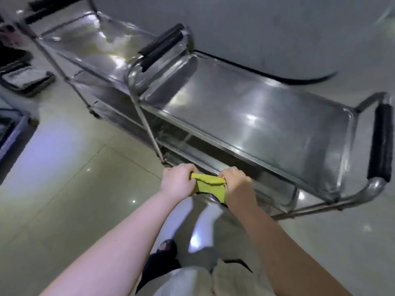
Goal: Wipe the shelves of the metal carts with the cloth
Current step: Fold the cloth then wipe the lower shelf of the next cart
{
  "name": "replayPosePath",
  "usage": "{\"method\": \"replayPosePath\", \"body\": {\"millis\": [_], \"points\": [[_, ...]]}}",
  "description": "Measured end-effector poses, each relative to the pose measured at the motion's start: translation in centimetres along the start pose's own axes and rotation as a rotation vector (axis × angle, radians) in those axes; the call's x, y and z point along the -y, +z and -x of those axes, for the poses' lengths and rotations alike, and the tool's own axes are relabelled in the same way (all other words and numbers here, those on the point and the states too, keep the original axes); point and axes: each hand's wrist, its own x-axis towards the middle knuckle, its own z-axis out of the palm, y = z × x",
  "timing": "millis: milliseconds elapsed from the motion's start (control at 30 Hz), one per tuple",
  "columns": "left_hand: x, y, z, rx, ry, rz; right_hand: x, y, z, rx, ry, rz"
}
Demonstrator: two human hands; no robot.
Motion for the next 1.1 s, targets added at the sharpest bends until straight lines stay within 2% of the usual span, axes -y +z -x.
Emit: {"method": "replayPosePath", "body": {"millis": [167,300,367,467,533,633,700,767,833,900,967,1100], "points": [[0.0,1.8,-4.6,0.123,0.206,-0.039,-0.7,3.1,1.3,-0.098,0.339,-0.015],[-0.5,5.5,-6.2,0.302,0.219,0.083,-3.3,5.1,1.6,-0.082,0.484,-0.082],[-0.9,8.7,-6.5,0.396,0.199,0.097,-5.7,6.6,2.3,-0.112,0.551,-0.102],[-2.4,15.0,-7.3,0.508,0.208,0.171,-10.4,9.3,3.4,-0.067,0.626,0.063],[-4.3,19.3,-8.7,0.526,0.215,0.228,-14.2,10.5,2.6,-0.013,0.682,0.177],[-7.1,26.1,-12.8,0.545,0.208,0.294,-21.1,11.9,-0.9,-0.111,0.700,0.188],[-7.7,30.3,-16.5,0.478,0.233,0.241,-25.2,13.8,-4.3,-0.179,0.686,0.238],[-6.2,33.6,-20.4,0.263,0.308,0.177,-28.1,17.4,-7.3,-0.206,0.726,0.280],[-3.7,35.7,-24.2,0.019,0.427,0.074,-30.0,21.5,-9.4,-0.223,0.857,0.171],[-1.1,37.0,-28.3,-0.136,0.551,0.013,-32.0,25.6,-10.4,-0.181,0.897,0.105],[0.8,37.6,-32.5,-0.165,0.633,-0.036,-34.0,28.7,-10.6,-0.120,0.875,0.178],[2.2,38.2,-39.4,-0.069,0.654,-0.346,-36.9,29.3,-11.8,-0.102,0.895,0.197]]}}
